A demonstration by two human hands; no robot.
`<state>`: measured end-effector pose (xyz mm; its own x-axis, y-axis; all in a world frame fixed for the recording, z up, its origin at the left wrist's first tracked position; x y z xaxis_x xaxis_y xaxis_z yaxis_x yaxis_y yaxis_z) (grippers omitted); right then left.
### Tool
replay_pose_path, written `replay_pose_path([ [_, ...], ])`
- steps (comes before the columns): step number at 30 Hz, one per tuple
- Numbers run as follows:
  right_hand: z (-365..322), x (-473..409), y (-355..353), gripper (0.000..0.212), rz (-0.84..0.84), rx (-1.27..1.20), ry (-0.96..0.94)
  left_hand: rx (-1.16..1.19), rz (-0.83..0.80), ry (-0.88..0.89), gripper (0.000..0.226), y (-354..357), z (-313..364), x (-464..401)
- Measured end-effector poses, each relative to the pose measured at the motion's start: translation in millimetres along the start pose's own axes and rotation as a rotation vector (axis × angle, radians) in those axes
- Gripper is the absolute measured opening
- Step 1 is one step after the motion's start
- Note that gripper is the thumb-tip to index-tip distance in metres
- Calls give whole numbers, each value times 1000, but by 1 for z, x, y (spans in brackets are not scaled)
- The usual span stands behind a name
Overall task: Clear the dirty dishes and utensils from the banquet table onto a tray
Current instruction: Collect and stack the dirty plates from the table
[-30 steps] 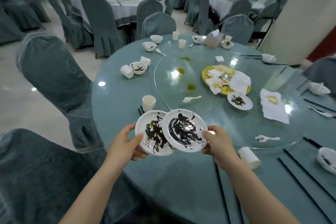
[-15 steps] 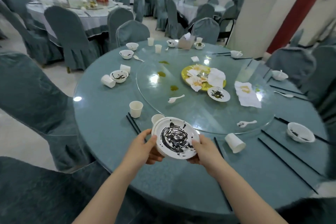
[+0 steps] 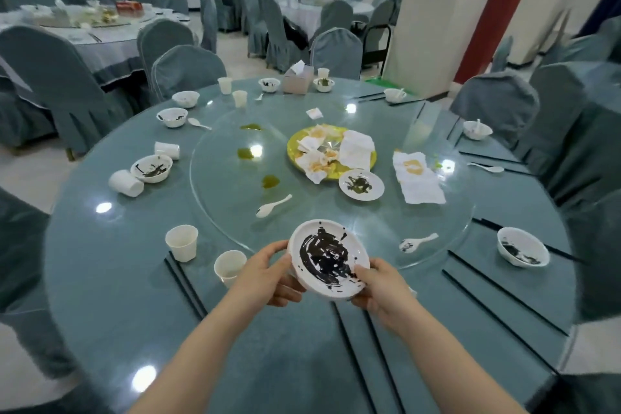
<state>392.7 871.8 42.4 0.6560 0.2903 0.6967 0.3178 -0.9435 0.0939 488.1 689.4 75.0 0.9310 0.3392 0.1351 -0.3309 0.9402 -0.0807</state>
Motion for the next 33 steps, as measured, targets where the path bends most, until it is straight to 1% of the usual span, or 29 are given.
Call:
replay_pose_path([
  [5,-37,-60,-52,6,9,-34,41,8,48,-48,26,34,-6,-65],
  [9,-60,-110,-89,10,38,-57,64,26,50,-113,28,64,-12,-108],
  [12,-84,-156,-108,8,73,-77,64,-36,55,-138,29,78,-12,-143],
  [14,-99,-185,-118,9,104,-70,60,-72,59,-147,31,85,-12,-165],
  [20,-144,-260,-133,23,228,-48,-20,-146,104,-207,34,88,-21,-205],
  [25,-164,-299,-129,23,265,-63,-55,-138,171,-251,30,85,-34,-213],
  [27,-169,-307,-129,22,303,57,-126,-142,177,-277,27,83,-40,-211],
  [29,-173,-313,-129,18,366,269,-244,-135,165,-312,23,81,-45,-205],
  [30,-174,-314,-128,20,385,357,-288,-128,161,-327,22,79,-46,-202],
  [33,-172,-321,-120,26,419,561,-299,-117,190,-367,21,70,-52,-193],
])
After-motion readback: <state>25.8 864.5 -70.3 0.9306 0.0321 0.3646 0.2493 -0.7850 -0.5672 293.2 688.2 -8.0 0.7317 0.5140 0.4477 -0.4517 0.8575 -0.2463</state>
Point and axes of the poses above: each hand's wrist, its own x-axis away from the middle knuckle, its own y-axis out of the palm, z = x × y, the point moved 4 cm from there along -x, towards the middle knuckle, and after that the axes turned 15 degrees about y, right-handed, at the moved point
